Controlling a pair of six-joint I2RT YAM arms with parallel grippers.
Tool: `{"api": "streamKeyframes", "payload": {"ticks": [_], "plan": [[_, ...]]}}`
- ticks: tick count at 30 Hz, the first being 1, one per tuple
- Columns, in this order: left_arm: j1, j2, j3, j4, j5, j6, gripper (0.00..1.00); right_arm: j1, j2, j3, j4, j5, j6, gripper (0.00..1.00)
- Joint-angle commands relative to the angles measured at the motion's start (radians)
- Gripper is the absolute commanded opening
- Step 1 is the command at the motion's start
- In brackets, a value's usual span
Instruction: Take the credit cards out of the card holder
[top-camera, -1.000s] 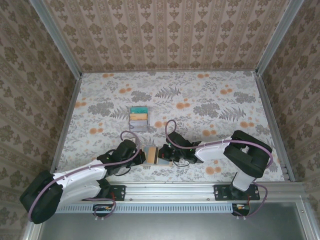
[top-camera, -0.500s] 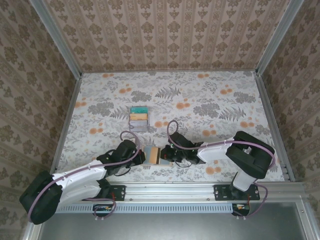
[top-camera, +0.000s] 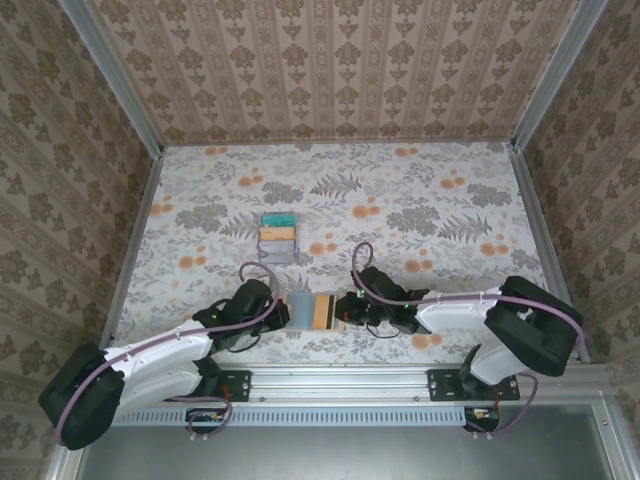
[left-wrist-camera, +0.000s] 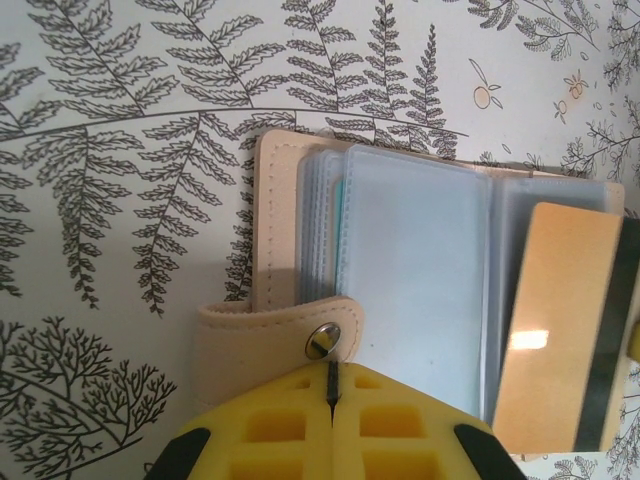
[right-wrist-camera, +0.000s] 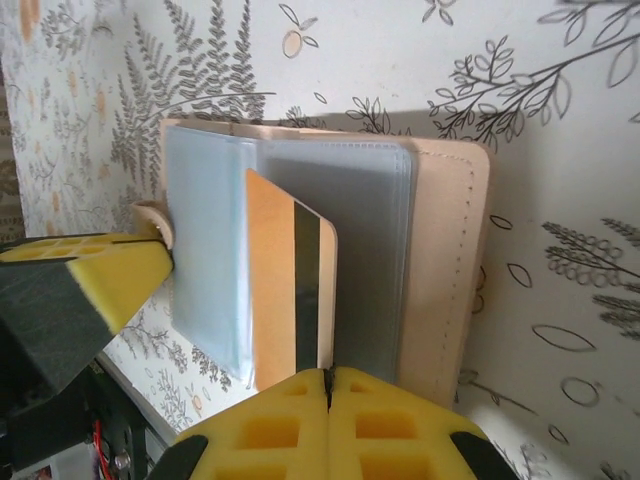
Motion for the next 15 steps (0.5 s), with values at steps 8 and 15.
{"api": "streamKeyframes", "payload": {"ticks": [8, 15], "plan": [[0.015, -0.050, 0.025, -0.167, -0.039, 0.012, 0.03, -0.035, -0.272, -0.026, -0.195, 0.067, -0.163, 0.00], [0.020, -0.137, 0.069, -0.236, -0.042, 0.032, 0.50, -0.051, -0.363, 0.065, -0.343, 0.073, -0.325, 0.00]]}}
